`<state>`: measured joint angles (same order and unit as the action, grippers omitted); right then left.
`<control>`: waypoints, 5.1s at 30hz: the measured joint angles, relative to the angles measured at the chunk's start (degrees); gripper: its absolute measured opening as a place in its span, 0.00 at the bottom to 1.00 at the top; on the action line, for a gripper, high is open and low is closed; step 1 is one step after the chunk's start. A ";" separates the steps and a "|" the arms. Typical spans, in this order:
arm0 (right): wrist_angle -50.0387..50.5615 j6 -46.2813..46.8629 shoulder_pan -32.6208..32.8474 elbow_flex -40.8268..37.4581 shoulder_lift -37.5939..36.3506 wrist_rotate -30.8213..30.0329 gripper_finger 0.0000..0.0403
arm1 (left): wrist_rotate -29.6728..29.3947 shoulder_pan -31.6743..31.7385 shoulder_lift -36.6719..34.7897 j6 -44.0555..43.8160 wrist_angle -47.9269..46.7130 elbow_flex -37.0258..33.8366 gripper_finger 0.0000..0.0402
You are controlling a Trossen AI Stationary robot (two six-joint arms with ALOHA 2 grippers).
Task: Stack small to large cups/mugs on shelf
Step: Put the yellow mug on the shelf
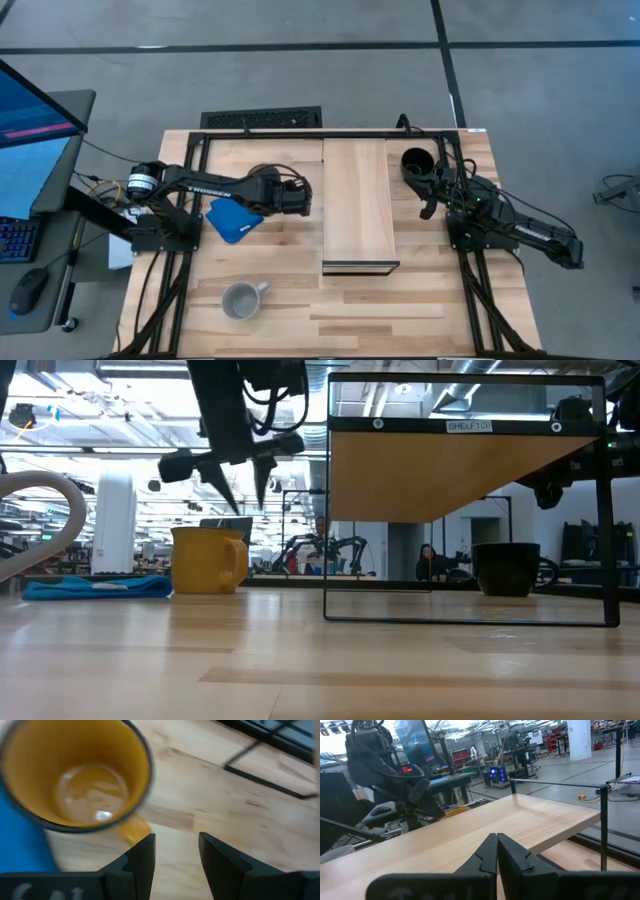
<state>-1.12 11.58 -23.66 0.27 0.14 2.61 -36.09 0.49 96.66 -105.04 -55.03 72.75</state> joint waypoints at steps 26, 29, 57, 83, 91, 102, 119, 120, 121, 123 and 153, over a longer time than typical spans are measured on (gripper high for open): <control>0.02 0.01 0.00 0.00 0.00 0.00 0.08 | 2.00 -1.20 0.55 -4.17 2.87 -2.82 0.35; 0.02 0.00 0.02 0.00 0.00 0.00 0.08 | 5.00 -1.16 2.37 -4.30 2.99 -2.95 0.35; -0.62 0.02 0.02 0.00 0.17 0.33 0.08 | 4.10 1.88 6.59 -8.22 2.78 -5.50 0.35; -0.62 0.02 0.02 0.00 0.17 0.35 0.08 | 6.33 2.14 6.62 -1.96 -6.98 -5.49 0.35; -0.62 0.02 0.02 0.00 0.17 0.35 0.08 | 7.78 2.43 6.62 -2.09 -7.03 -5.49 0.35; -0.60 0.02 0.02 0.00 0.17 0.36 0.08 | 6.49 2.80 6.58 -1.83 -7.12 -5.49 0.20; -0.59 0.02 0.02 0.00 0.15 0.37 0.08 | 9.37 3.76 6.54 5.82 -6.99 -5.44 0.20; -0.59 0.02 0.02 0.00 0.17 0.37 0.08 | 9.71 3.80 6.54 6.06 -6.97 -5.44 0.20; -0.59 0.02 0.02 0.00 0.16 0.37 0.08 | 9.85 3.81 6.54 6.26 -6.97 -5.44 0.20; -0.59 0.02 0.02 0.00 0.15 0.37 0.08 | 9.93 3.81 6.54 6.28 -6.87 -5.44 0.20; -0.59 0.02 0.01 0.00 0.15 0.37 0.08 | 11.63 3.81 6.58 7.46 -5.50 -5.44 0.26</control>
<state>-1.72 11.60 -23.64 0.27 0.30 2.98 -24.46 4.29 103.24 -97.58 -60.53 67.31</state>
